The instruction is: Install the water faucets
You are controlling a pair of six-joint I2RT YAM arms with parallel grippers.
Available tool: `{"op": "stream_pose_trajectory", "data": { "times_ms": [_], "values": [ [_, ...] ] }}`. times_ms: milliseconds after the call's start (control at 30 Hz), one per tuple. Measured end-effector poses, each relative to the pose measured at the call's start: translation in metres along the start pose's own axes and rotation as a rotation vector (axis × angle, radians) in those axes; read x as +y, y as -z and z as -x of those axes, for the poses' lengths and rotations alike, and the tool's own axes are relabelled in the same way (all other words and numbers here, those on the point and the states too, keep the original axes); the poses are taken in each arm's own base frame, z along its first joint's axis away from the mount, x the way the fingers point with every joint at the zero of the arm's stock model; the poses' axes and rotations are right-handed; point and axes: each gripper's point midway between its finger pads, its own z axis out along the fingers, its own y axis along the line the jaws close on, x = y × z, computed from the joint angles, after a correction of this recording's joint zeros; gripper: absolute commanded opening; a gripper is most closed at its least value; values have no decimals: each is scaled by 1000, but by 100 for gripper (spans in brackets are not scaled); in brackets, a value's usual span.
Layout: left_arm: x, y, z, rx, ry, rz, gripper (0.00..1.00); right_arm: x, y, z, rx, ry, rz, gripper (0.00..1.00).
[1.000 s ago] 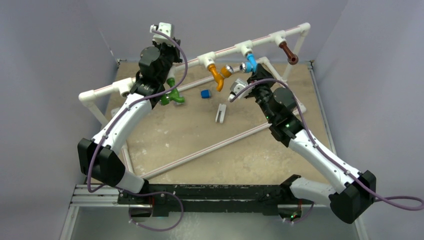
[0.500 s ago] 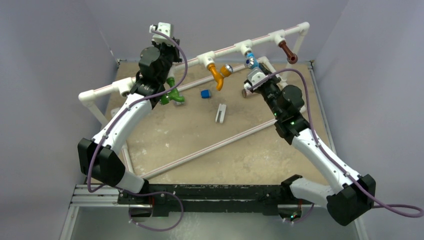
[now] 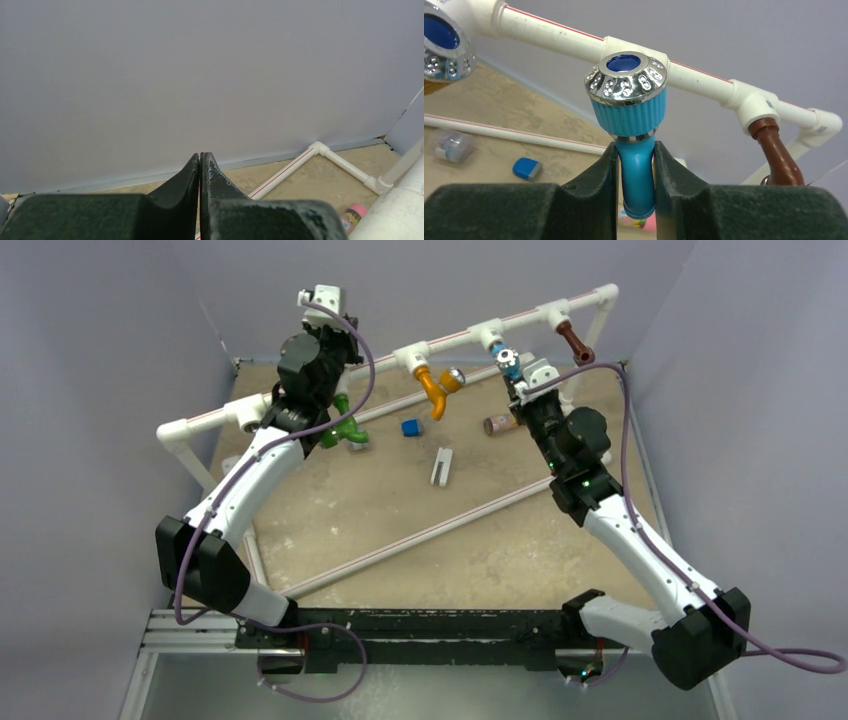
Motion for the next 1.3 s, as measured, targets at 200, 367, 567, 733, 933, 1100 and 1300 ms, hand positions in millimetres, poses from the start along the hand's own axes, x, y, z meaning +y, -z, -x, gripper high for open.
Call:
{"op": "stream_pose_trajectory", "data": {
  "times_ms": [200, 367, 567, 733, 933, 1100, 1300],
  "values": [
    [1, 0, 1, -5, 1, 6, 0, 0, -1, 0, 4, -135, -20, 0],
    [1, 0, 1, -11, 3, 13, 0, -1, -3, 0, 7, -301, -39, 0],
    [0, 0, 2, -14, 4, 14, 0, -3, -4, 1, 0, -593, -73, 0],
    [1, 0, 1, -14, 4, 15, 0, -1, -4, 3, -4, -840, -100, 0],
    [1, 0, 1, -14, 4, 16, 0, 0, -4, 4, -16, -1119, -140, 0],
    [1, 0, 1, -14, 4, 16, 0, 1, -4, 5, -15, -1317, -168, 0],
    [0, 0, 2, -14, 4, 16, 0, 3, -4, 6, -7, -1501, -185, 0]
  ]
}}
